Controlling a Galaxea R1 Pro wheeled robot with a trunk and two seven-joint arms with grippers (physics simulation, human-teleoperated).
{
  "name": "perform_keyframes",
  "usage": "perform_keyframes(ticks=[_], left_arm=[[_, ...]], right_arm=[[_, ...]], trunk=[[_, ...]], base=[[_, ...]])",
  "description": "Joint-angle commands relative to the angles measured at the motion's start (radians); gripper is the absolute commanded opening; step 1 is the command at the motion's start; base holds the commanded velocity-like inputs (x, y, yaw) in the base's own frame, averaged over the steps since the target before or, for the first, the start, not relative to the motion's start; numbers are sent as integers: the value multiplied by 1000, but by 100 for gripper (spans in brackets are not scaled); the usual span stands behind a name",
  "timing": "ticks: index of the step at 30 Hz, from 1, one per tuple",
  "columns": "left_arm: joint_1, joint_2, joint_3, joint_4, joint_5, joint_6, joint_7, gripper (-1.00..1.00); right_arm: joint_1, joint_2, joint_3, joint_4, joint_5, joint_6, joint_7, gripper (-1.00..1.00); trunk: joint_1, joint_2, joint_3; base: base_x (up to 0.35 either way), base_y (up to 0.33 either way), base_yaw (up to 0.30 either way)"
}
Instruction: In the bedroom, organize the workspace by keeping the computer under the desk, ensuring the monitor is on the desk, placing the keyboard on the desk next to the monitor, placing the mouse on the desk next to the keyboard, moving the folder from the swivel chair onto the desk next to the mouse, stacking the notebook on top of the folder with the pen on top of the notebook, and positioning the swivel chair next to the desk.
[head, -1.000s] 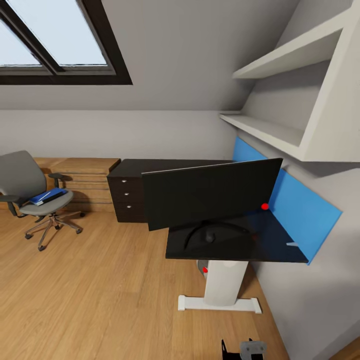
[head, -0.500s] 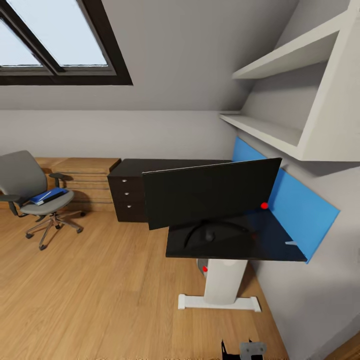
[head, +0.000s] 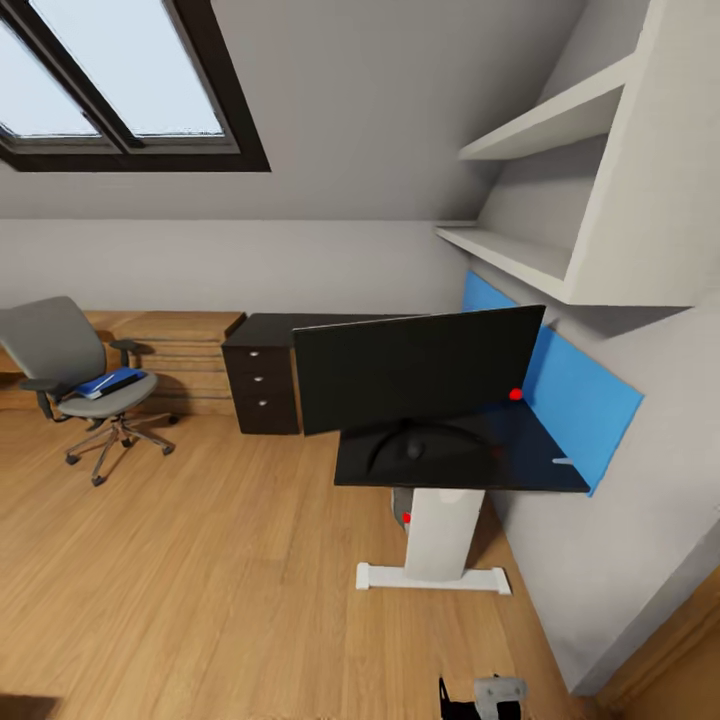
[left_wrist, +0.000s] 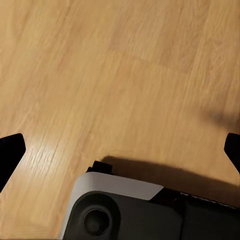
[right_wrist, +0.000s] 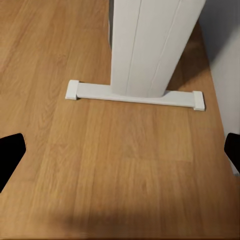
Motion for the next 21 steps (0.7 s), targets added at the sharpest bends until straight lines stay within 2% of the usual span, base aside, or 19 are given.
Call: perform_keyframes(ticks=[1, 3, 4, 8, 9, 17, 21], left_arm=[[-1, 0, 2, 0, 0, -3, 0, 100], [-1, 0, 2, 0, 0, -3, 0, 100], [-1, 0, 2, 0, 0, -3, 0, 100], [-1, 0, 2, 0, 0, -3, 0, 100], [-1, 0, 2, 0, 0, -3, 0, 100], [-1, 0, 2, 0, 0, -3, 0, 100], [-1, 0, 2, 0, 0, -3, 0, 100]], right_arm=[[-1, -1, 6, -15, -6, 13, -8, 100], [-1, 0, 6, -52, -6, 50, -8, 100], [-1, 0, 5, -97, -6, 94, -8, 100], [-1, 0, 4, -195, -6, 196, -8, 100], [-1, 0, 3, -334, -5, 333, -9, 100], [-3, 1, 2, -590, -4, 567, -9, 100], [-5, 4, 2, -699, -3, 656, -9, 100]], trunk=[[0, -1, -1], [0, -1, -1], [0, -1, -1], [0, -1, -1], [0, -1, -1], [0, -1, -1], [0, -1, -1]], base=[[-148, 0, 0], [-106, 0, 0], [-60, 0, 0], [-36, 0, 0], [-8, 0, 0], [-3, 0, 0], [0, 0, 0]])
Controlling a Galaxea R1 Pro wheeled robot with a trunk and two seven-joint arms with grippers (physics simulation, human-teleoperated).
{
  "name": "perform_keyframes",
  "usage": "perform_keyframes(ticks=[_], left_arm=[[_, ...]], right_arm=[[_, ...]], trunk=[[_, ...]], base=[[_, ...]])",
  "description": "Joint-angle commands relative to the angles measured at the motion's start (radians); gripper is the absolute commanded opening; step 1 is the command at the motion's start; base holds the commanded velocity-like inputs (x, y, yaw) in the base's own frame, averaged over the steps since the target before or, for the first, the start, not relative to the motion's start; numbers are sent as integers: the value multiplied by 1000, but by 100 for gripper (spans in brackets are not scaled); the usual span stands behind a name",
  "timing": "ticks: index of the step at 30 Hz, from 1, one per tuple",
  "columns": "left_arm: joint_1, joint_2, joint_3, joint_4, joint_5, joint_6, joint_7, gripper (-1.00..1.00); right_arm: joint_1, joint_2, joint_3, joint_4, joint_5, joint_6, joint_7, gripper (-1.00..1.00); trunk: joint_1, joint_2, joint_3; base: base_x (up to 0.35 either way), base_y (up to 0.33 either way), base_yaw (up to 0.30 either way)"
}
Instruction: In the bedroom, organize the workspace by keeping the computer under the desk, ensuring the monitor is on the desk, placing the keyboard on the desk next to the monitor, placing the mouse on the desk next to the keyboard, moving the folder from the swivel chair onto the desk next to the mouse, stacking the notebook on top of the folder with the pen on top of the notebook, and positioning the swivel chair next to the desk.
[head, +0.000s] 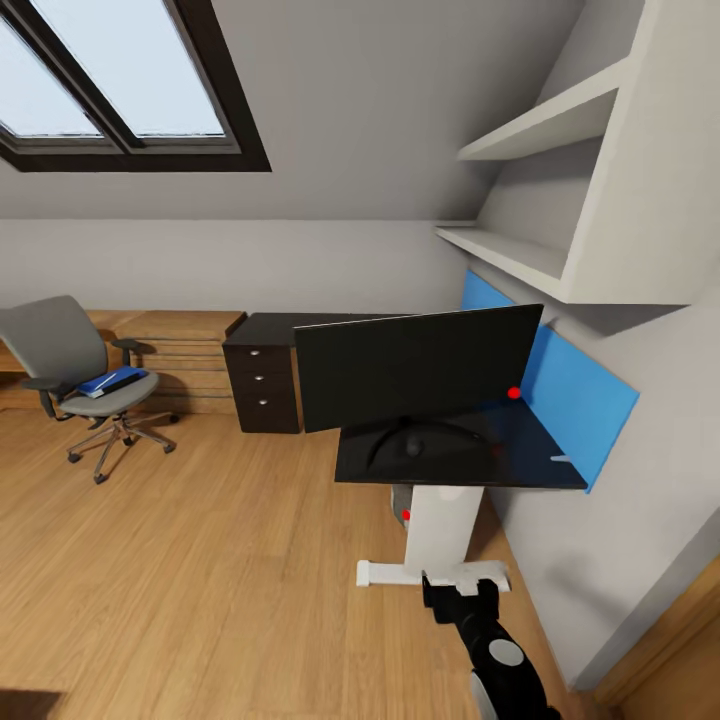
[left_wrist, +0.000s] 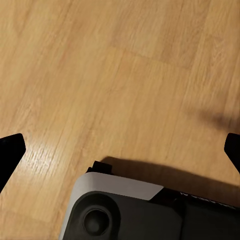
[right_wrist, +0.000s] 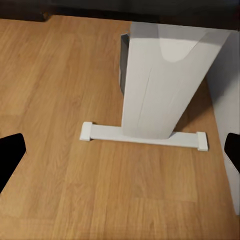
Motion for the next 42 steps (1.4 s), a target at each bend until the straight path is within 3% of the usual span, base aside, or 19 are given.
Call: perform_keyframes(ticks=[1, 6, 15, 27, 42], left_arm=[[-1, 0, 2, 0, 1, -3, 0, 100], [-1, 0, 2, 0, 1, -3, 0, 100], [-1, 2, 2, 0, 2, -5, 0, 100], [-1, 4, 4, 0, 0, -89, 5, 100], [-1, 4, 1, -11, -2, -104, 9, 100]], right_arm=[[-2, 1, 2, -26, -5, 22, -8, 100], [-7, 8, 2, -124, -5, 80, -9, 100], [-12, 22, 2, -190, -6, 100, -8, 100], [-13, 27, 0, -199, -3, 95, -7, 100], [-13, 24, -1, -203, 0, 96, -9, 100]], trunk=[[0, -1, -1], [0, -1, -1], [0, -1, -1], [0, -1, -1], [0, -1, -1]], base=[[0, 0, 0], [0, 0, 0], [0, 0, 0], [0, 0, 0], [122, 0, 0]])
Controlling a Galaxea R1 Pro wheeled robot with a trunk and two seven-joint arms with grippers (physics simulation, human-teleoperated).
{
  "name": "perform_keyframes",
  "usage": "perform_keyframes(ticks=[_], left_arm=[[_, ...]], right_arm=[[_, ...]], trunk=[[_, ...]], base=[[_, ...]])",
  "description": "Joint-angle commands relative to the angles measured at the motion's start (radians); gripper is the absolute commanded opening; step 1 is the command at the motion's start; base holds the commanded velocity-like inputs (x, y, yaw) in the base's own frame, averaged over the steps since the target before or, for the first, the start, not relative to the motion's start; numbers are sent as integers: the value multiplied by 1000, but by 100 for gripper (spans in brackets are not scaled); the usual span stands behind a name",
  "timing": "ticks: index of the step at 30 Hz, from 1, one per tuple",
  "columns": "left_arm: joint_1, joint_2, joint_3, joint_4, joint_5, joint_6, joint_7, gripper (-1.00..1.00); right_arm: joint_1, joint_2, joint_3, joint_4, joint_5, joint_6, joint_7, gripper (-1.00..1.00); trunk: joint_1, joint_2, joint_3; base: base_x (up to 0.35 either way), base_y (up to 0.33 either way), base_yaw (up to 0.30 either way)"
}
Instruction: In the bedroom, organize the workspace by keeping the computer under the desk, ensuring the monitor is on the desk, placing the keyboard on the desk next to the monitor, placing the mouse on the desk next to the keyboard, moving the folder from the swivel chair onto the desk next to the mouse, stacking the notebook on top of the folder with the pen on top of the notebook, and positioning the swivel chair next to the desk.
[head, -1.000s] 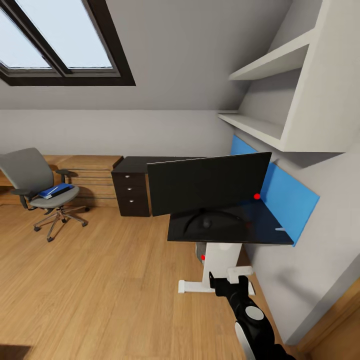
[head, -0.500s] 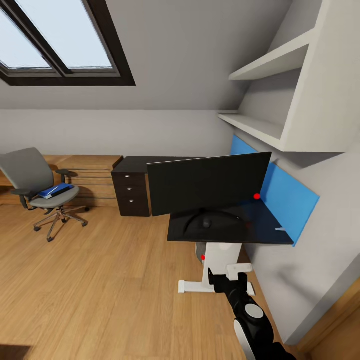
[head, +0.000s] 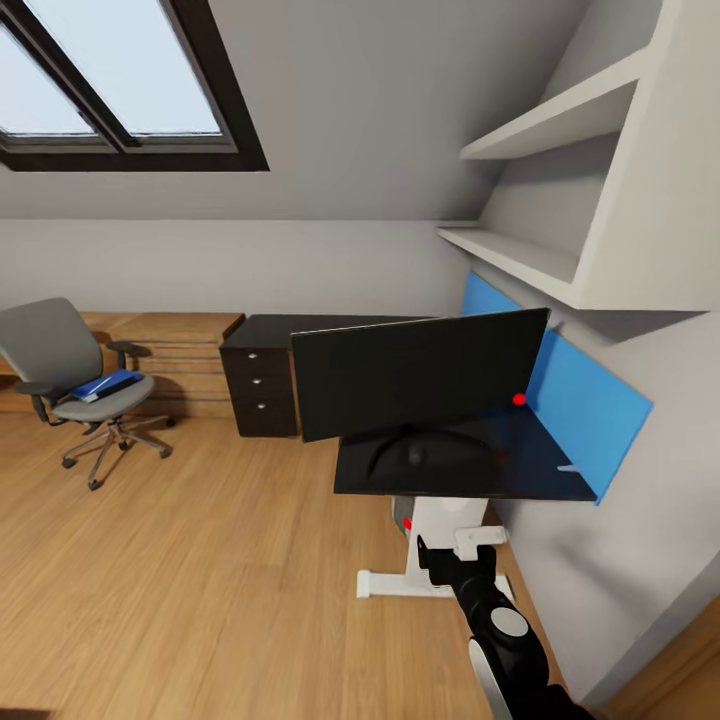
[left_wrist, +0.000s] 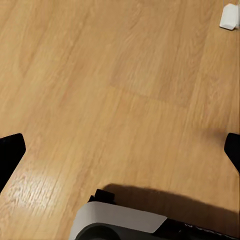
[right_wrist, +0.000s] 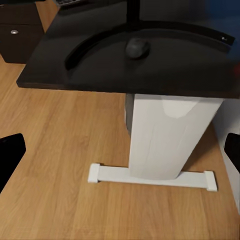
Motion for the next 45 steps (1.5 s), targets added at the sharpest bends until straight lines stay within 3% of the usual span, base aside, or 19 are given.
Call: perform_keyframes(ticks=[1, 6, 14, 20, 27, 45], left_arm=[[-1, 0, 2, -5, -1, -3, 1, 100], [-1, 0, 1, -34, -2, -3, 1, 100], [-1, 6, 6, -40, 2, -2, 4, 100], [-1, 8, 8, -39, 4, -3, 5, 100], [-1, 8, 9, -39, 5, -4, 5, 100], [-1, 7, 8, -38, 5, -3, 5, 100]], right_arm=[[-1, 0, 2, -1, -4, 5, -7, 100], [-1, -1, -1, -3, -4, 2, -7, 100], [-1, -1, -56, -7, -3, -7, -5, 100], [-1, -1, -70, -7, -3, -68, -6, 100], [-1, -1, -74, -6, -3, -110, -6, 100], [-1, -1, -78, -1, -4, -113, -3, 100]], trunk=[[1, -1, -1], [1, -1, -1], [1, -1, -1], [1, -1, -1], [1, -1, -1], [1, -1, -1]], base=[[293, 0, 0], [179, 0, 0], [34, 0, 0], [6, 0, 0], [6, 0, 0], [204, 0, 0]])
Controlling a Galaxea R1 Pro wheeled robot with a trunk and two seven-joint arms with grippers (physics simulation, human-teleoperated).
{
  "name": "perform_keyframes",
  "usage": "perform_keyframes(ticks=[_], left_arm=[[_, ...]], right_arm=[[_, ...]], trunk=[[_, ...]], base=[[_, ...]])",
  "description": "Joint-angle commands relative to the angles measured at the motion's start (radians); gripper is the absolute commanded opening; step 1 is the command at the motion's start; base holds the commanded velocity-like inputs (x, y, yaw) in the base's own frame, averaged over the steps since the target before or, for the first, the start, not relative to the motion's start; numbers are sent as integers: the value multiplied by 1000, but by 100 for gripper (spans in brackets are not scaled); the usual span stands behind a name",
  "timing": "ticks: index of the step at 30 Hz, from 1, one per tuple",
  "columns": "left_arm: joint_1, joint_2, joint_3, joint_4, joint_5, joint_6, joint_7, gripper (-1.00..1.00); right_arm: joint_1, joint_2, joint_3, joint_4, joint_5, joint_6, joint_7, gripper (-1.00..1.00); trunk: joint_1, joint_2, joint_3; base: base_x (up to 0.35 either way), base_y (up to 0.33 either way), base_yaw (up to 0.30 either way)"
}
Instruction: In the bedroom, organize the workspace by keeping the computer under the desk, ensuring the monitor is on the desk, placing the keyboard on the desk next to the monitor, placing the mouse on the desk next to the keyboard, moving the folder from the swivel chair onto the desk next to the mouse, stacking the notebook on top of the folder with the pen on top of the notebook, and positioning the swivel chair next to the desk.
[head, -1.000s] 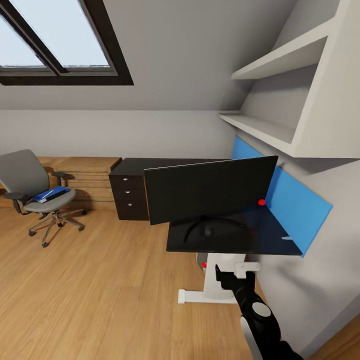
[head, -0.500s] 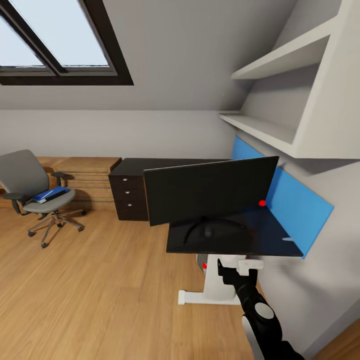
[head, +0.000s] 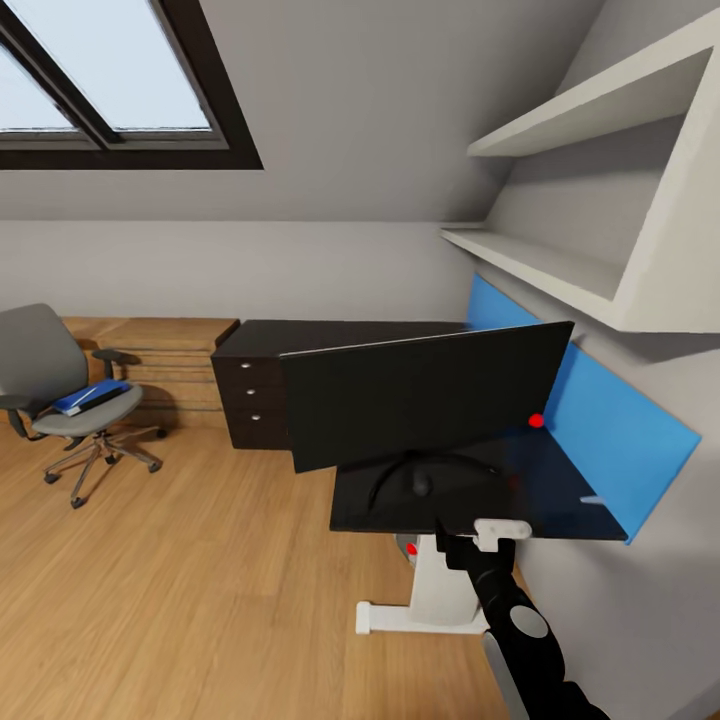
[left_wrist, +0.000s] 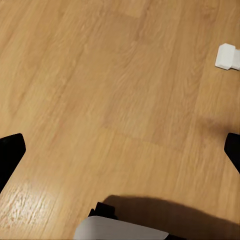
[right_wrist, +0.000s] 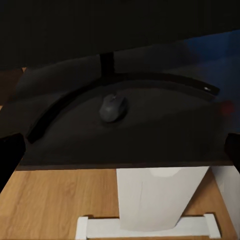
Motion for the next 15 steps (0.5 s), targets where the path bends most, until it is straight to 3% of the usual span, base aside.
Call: perform_keyframes(ticks=[1, 11, 15], left_arm=[[-1, 0, 3, 0, -2, -3, 2, 100], [-1, 0, 3, 1, -2, -3, 2, 100], [-1, 0, 3, 1, -2, -3, 2, 100]], right_arm=[[-1, 0, 2, -1, -5, 5, -7, 100], [-1, 1, 4, -2, -6, 29, -6, 100], [-1, 1, 5, -2, -7, 36, -5, 100]], trunk=[[0, -1, -1], [0, -1, -1], [0, -1, -1]], base=[[57, 0, 0], [20, 0, 0], [157, 0, 0]])
